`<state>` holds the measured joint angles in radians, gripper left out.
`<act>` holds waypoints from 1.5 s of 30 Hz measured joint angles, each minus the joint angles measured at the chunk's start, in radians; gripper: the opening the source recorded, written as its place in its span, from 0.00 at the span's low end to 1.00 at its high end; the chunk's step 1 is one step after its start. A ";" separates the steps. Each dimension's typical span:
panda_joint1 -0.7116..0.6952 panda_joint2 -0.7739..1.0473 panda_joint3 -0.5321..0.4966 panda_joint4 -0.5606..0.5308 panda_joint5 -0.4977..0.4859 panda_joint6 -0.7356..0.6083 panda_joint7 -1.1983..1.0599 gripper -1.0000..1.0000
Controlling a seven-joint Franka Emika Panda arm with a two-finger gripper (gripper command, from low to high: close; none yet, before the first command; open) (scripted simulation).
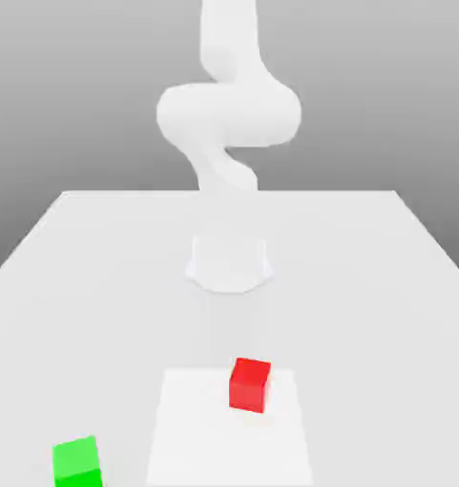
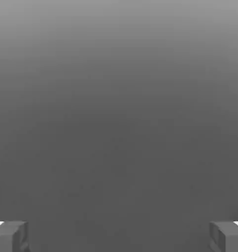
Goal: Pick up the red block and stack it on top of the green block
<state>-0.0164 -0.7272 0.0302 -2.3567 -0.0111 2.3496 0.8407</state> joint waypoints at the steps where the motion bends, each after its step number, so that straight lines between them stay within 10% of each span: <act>1: -0.008 0.036 0.014 -0.027 -0.005 0.024 0.019 0.50; 17: -0.054 0.636 0.119 -0.457 0.008 0.422 0.269 0.50; 26: -0.004 0.927 0.047 -0.454 -0.097 0.661 0.367 0.50; 27: 0.006 0.945 0.034 -0.452 -0.104 0.676 0.371 0.00; 45: -0.006 0.724 0.036 -0.415 0.041 0.421 0.332 0.00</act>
<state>-0.0227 -0.0034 0.0660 -2.7713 0.0304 2.7706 1.1723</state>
